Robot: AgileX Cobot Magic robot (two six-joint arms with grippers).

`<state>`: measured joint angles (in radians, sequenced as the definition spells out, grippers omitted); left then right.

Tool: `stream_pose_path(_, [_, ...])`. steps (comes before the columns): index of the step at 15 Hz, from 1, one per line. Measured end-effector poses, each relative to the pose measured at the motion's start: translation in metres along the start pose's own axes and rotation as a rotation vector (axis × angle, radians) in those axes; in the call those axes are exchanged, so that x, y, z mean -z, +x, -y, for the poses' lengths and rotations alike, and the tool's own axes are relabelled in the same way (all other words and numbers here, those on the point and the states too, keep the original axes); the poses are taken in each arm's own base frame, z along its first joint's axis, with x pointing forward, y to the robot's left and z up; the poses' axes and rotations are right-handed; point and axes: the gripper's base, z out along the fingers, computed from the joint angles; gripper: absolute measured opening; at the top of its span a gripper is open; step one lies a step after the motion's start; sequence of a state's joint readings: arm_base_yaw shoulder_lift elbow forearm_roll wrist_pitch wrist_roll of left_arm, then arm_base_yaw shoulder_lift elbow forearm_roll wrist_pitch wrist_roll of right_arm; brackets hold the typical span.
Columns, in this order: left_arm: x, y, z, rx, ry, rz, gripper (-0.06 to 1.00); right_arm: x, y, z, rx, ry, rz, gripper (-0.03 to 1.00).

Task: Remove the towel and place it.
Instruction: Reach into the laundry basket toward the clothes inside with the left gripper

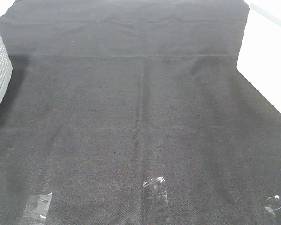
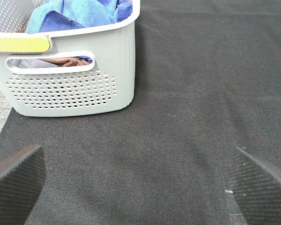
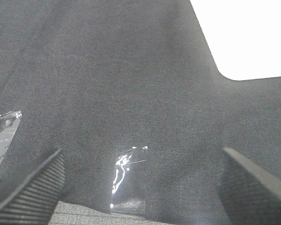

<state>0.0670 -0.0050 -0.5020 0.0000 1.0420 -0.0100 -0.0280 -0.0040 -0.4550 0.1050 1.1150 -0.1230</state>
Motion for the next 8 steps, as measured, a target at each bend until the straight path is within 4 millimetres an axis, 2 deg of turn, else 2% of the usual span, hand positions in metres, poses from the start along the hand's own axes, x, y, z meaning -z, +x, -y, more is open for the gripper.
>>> stream_pose_path(8, [0.0000, 0.0000, 0.0000, 0.000, 0.000, 0.000, 0.99, 0.0000, 0.0000, 0.0000, 0.000, 0.000, 0.000, 0.83])
